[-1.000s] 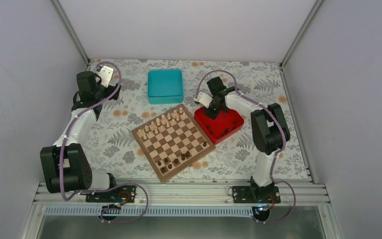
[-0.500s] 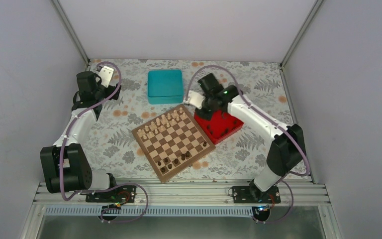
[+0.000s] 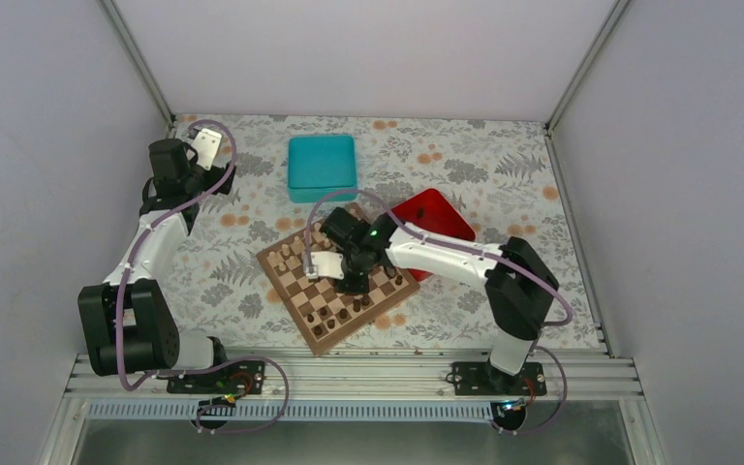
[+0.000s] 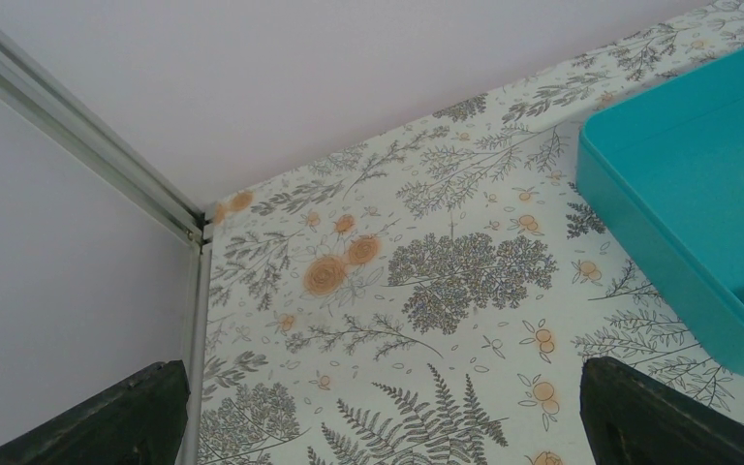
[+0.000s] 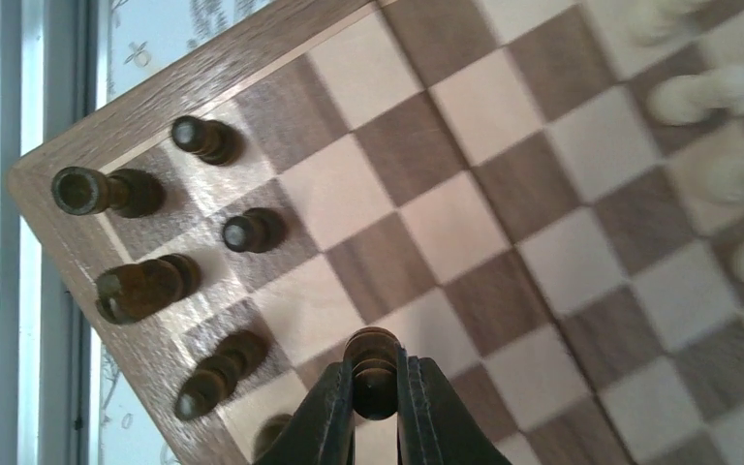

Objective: Set up the chess pieces on the board
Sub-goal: Place the chess piece on the chessboard.

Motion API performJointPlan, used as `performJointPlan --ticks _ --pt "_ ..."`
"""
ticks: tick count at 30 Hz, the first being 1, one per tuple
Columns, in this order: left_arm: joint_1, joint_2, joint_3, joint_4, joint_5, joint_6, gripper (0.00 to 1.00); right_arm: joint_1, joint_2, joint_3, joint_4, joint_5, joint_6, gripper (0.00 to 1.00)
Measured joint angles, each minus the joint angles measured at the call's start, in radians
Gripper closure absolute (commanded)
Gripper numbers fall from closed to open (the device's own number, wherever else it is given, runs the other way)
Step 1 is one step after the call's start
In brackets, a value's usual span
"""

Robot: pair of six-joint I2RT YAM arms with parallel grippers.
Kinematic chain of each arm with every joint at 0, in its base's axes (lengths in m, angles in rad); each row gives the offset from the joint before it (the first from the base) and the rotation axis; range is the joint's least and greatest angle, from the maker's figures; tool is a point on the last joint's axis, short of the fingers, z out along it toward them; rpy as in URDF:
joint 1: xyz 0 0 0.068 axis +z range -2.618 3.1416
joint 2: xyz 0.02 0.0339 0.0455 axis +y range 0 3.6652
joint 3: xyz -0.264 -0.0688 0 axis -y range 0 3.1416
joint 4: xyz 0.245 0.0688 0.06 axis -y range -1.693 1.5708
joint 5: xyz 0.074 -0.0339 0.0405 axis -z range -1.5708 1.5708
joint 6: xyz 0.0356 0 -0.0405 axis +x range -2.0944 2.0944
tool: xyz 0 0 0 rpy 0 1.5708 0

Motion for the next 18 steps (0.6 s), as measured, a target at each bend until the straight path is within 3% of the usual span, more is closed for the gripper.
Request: performJointPlan --ticks 18 --pt "0.000 0.000 0.000 0.000 0.000 0.000 0.00 0.070 0.068 -0.021 0.004 -0.032 -0.004 0.93"
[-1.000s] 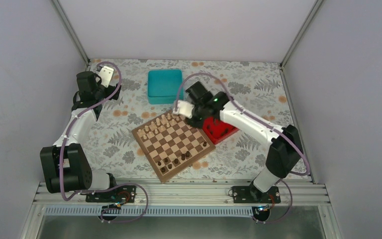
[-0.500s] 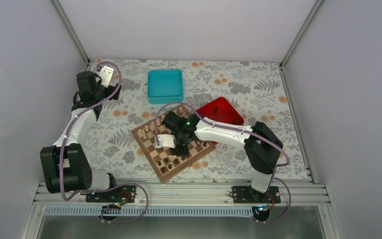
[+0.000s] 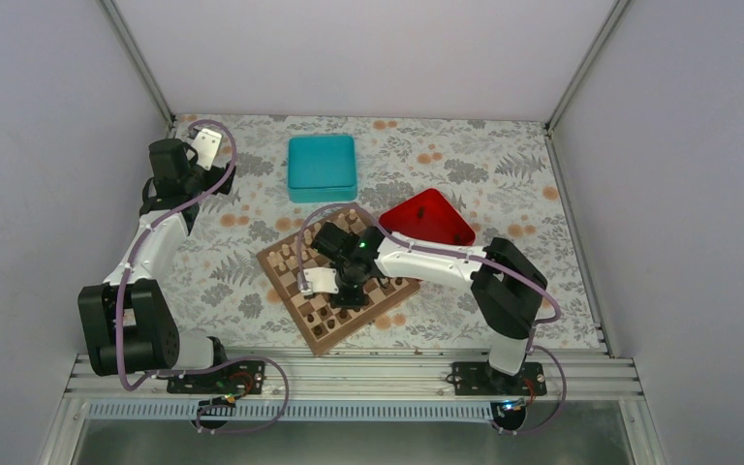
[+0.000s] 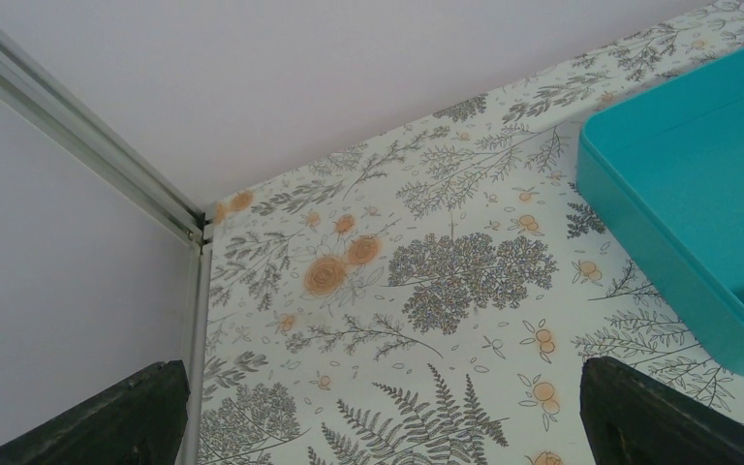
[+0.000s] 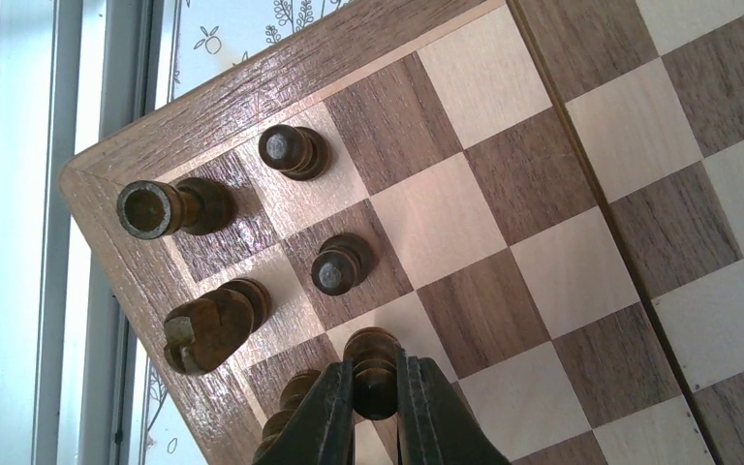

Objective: Set up the chess pieces on the board
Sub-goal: Place the chess piece on the chessboard.

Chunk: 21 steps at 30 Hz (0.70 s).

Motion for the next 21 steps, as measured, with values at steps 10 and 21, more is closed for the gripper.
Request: performJointPlan --ticks 10,21 --pt "0.000 0.000 0.000 0.000 0.000 0.000 0.00 0.000 0.010 -0.001 0.003 0.015 0.000 0.93" --pt "0.000 0.000 0.000 0.000 0.000 0.000 0.00 0.000 0.016 -0.007 0.017 0.024 0.000 0.93"
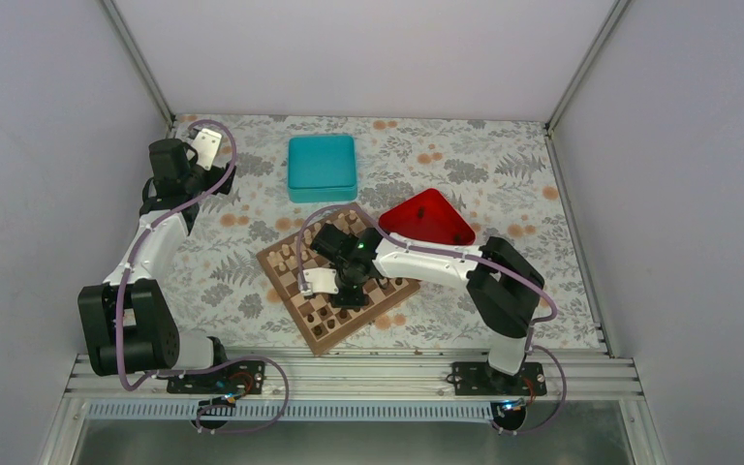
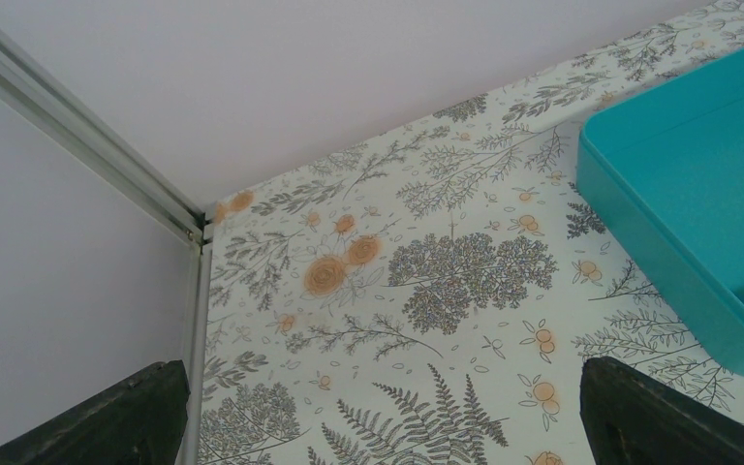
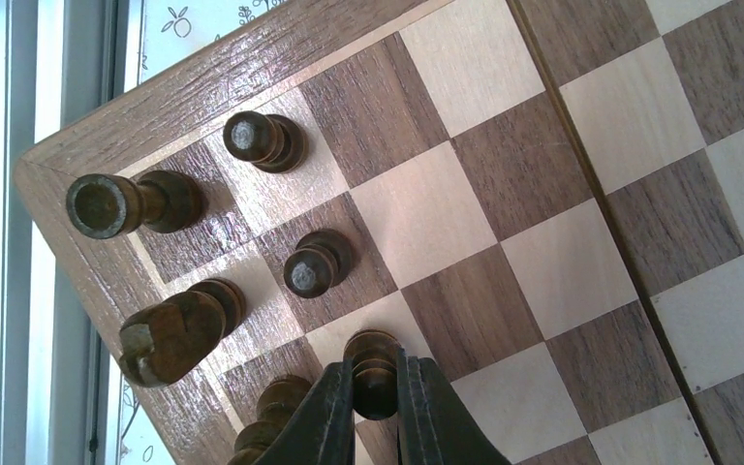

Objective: Set up the chess pieces on the board
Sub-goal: Place the chess piece on the chessboard.

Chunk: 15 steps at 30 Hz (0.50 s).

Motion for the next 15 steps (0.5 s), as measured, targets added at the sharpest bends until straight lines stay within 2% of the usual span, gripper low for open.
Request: performJointPlan --ticks 15 --pt "0.000 0.000 0.000 0.000 0.000 0.000 0.00 0.000 0.011 -0.002 0.000 0.014 0.000 0.93"
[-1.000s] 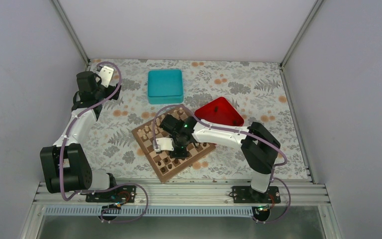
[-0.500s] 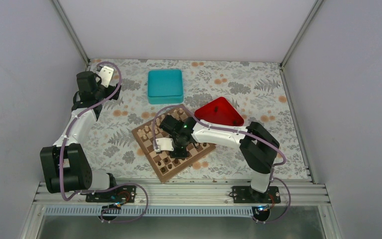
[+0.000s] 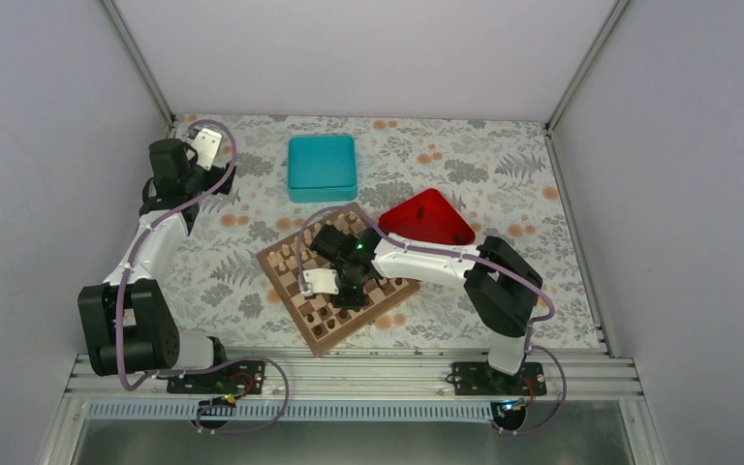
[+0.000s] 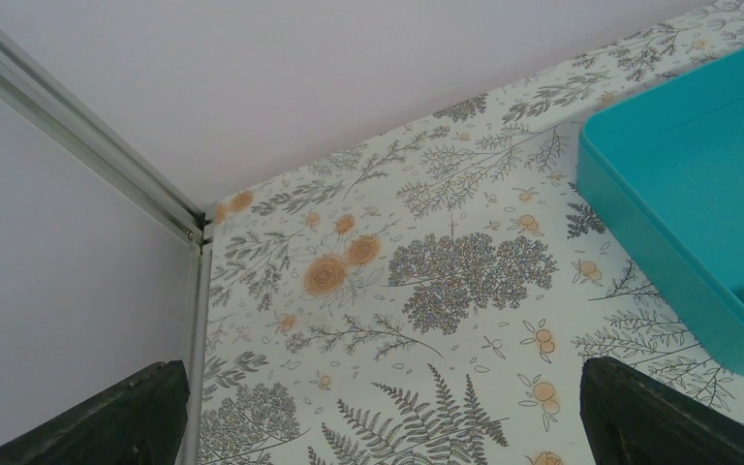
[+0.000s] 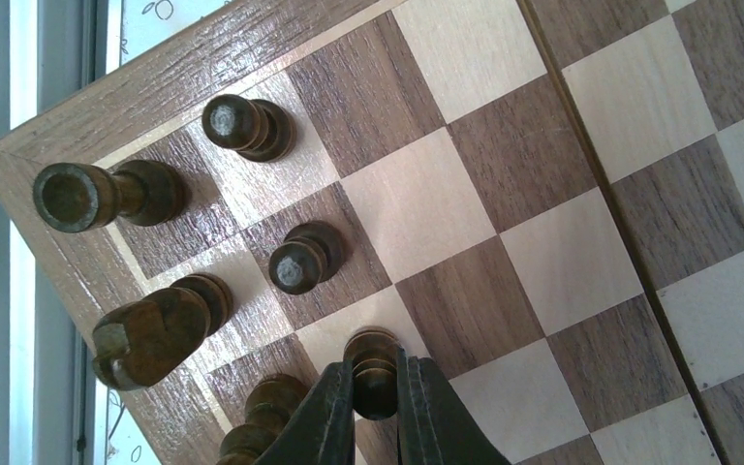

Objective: Set up the chess pieces on the board
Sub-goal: Place the chess piece on the chessboard, then pick up the chess piece from the storage box.

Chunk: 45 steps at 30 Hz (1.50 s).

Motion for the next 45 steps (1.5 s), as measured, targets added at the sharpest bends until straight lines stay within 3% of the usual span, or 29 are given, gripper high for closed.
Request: performJointPlan --ticks 18,27,33,41,45 --pt "0.000 0.000 0.000 0.000 0.000 0.000 0.00 -0.009 0.000 0.000 -0.002 0.011 0.001 0.75" --pt "0.000 0.000 0.000 0.000 0.000 0.000 0.00 -0.056 -0.078 0.048 -0.037 0.013 0.003 0.68" --pt "0.000 0.000 0.000 0.000 0.000 0.000 0.00 -0.203 -0.130 0.101 -0.038 0.040 0.004 0.65" --pt "0.000 0.000 0.000 0.000 0.000 0.000 0.00 -0.528 -0.142 0.113 -0.037 0.078 0.002 0.63" --pt "0.000 0.000 0.000 0.000 0.000 0.000 0.00 -0.622 -0.131 0.108 -0.021 0.099 0.002 0.63"
